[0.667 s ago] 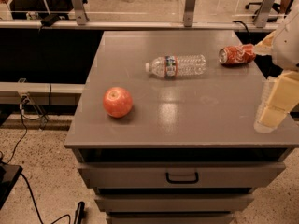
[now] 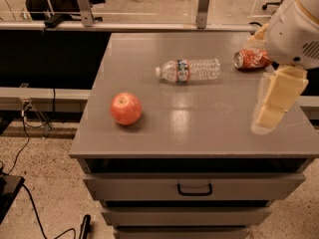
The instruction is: Pick apple
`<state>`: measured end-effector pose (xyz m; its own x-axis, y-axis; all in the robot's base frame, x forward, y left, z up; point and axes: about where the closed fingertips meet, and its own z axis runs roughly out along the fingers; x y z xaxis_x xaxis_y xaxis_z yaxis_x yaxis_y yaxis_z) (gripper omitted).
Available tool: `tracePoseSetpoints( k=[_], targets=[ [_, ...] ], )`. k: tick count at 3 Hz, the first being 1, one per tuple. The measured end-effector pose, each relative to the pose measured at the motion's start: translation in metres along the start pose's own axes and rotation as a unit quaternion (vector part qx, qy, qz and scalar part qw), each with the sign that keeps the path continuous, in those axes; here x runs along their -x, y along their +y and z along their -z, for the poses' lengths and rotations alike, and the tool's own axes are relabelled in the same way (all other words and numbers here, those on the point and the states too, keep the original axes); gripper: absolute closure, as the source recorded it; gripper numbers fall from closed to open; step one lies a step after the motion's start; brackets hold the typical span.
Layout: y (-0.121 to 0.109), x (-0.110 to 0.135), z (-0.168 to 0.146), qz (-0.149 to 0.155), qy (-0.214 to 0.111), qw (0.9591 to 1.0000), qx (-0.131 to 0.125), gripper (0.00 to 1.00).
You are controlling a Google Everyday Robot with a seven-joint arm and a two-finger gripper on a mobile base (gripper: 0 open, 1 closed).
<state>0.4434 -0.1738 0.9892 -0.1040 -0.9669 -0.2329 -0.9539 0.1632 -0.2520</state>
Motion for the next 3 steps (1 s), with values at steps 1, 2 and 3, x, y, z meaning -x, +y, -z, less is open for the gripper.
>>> tracePoseSetpoints(
  k=[1, 2, 3],
  targets=[
    [0.003, 0.064, -0.01, 0.065, -0.028, 0.9973, 0.021, 0.0],
    [0.011, 0.13, -0.02, 0.128, -0.054, 0.9896, 0.037, 0.0],
    [0.011, 0.13, -0.02, 0.128, -0.054, 0.9896, 0.037, 0.0]
  ],
)
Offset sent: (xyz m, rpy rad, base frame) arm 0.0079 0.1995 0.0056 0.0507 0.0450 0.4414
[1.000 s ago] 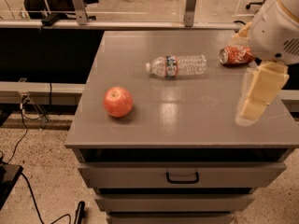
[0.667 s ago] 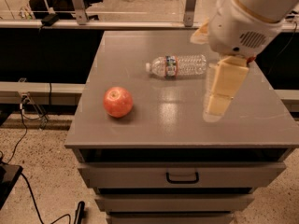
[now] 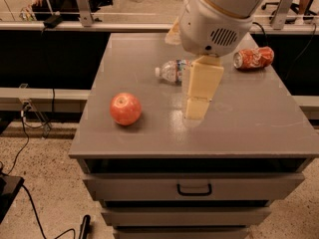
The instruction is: Pick apple
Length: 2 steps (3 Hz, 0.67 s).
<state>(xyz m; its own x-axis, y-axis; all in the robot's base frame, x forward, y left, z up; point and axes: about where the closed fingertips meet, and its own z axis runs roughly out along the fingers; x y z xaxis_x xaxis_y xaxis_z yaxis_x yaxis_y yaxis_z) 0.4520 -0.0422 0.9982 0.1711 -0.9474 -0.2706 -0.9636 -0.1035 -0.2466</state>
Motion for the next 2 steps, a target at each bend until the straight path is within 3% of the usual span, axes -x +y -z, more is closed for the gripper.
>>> tracePoseSetpoints(
  k=[2],
  targets=[
    [-0.028, -0.002, -0.041, -0.009, -0.015, 0.9998, 0.007, 0.0]
  ],
)
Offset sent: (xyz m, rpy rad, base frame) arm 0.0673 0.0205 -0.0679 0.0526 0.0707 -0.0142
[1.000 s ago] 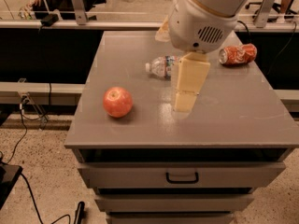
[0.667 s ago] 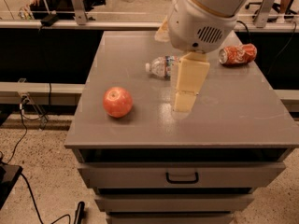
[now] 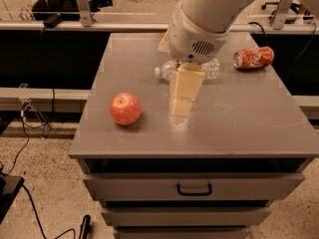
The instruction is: Pick apple
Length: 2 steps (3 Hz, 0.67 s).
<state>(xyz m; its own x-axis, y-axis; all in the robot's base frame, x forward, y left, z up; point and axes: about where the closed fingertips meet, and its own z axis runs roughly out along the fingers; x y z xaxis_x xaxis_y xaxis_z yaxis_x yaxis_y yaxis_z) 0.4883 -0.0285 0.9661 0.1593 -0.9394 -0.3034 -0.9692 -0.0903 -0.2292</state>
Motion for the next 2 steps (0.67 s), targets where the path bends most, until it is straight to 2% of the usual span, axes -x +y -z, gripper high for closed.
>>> tracePoseSetpoints(
  k=[2],
  targets=[
    [-0.024, 0.004, -0.051, -0.004, -0.032, 0.9993, 0.017, 0.0]
  ],
)
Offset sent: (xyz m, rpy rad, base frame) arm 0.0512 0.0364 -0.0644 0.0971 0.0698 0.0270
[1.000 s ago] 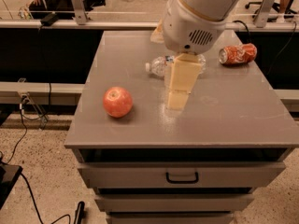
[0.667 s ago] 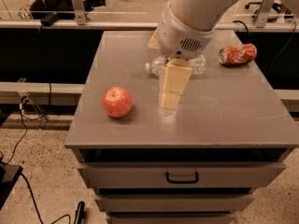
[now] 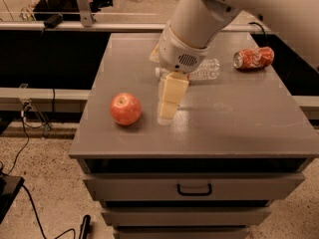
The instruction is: Pick apple
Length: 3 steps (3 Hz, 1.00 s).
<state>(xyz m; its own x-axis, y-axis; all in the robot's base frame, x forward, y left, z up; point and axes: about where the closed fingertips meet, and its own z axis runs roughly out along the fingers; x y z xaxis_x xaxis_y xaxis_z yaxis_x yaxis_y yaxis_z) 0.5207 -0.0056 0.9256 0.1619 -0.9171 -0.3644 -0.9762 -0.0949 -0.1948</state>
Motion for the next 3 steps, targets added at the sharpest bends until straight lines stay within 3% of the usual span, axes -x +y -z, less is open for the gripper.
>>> tracePoseSetpoints(
  k=[3],
  targets=[
    [-0.023, 0.023, -0.06, -0.002, -0.049, 0.9987, 0.011, 0.0]
  ],
)
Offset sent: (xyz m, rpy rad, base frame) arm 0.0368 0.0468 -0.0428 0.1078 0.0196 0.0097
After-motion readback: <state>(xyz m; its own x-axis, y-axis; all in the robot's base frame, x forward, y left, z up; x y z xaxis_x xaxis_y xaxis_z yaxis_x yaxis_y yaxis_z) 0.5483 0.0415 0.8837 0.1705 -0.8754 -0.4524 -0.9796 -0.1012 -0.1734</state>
